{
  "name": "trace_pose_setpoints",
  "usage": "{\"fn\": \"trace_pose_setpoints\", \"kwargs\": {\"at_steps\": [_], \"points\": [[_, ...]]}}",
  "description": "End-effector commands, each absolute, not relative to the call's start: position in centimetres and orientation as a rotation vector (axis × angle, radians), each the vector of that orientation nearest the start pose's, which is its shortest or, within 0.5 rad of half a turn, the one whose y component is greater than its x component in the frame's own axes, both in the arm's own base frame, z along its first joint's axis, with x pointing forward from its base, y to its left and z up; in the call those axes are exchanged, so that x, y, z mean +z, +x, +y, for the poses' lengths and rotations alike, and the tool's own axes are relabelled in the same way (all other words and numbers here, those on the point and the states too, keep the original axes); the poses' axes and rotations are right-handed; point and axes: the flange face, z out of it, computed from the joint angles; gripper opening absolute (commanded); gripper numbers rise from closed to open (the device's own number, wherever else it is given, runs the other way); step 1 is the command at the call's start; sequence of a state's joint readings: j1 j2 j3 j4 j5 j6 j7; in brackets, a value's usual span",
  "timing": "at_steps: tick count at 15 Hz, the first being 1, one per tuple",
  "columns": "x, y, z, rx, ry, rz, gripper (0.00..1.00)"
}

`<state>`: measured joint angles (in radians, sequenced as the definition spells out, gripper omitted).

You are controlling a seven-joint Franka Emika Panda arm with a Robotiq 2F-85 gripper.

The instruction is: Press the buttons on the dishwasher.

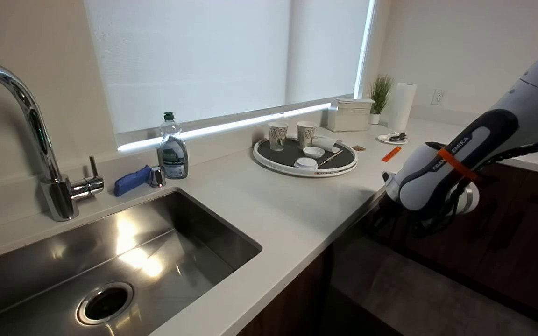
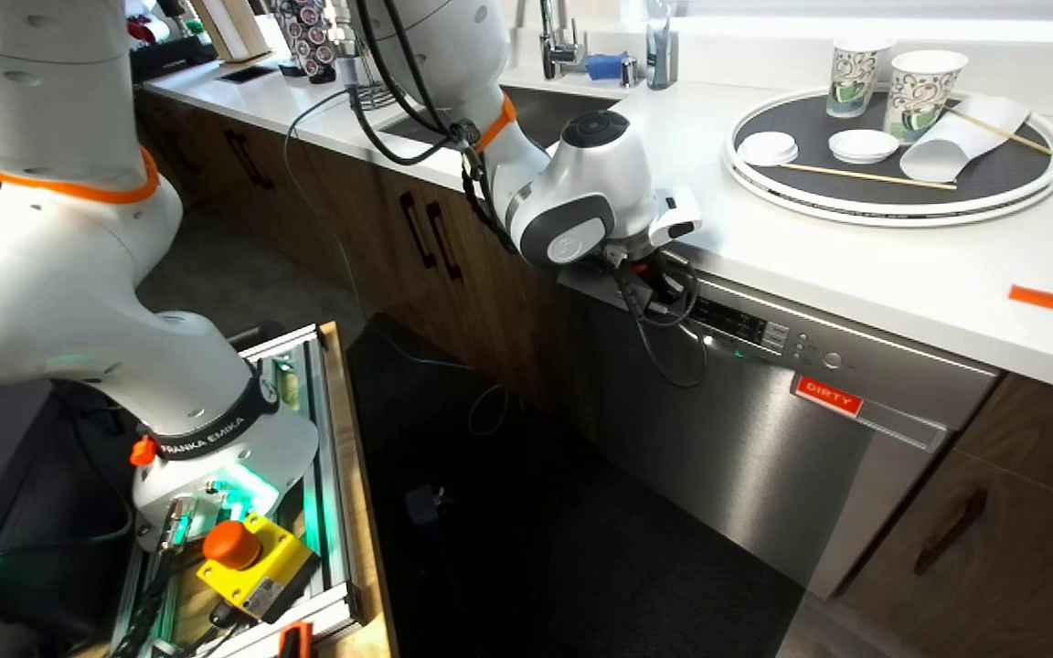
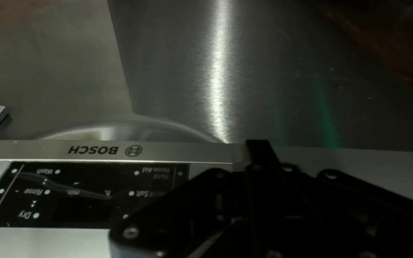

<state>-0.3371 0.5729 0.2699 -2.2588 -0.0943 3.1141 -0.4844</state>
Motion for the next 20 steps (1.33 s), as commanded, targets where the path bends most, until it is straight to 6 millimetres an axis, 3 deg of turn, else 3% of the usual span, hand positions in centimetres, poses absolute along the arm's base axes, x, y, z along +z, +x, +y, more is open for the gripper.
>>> {"fn": "trace_pose_setpoints", "kwargs": {"at_steps": [1,20], "points": [[14.65,56.5,-1.95,-0.605,-2.955,-0.623,0.0],[15.1,56.66,-2.79,-0.629,-2.864,-0.449,0.0]]}}
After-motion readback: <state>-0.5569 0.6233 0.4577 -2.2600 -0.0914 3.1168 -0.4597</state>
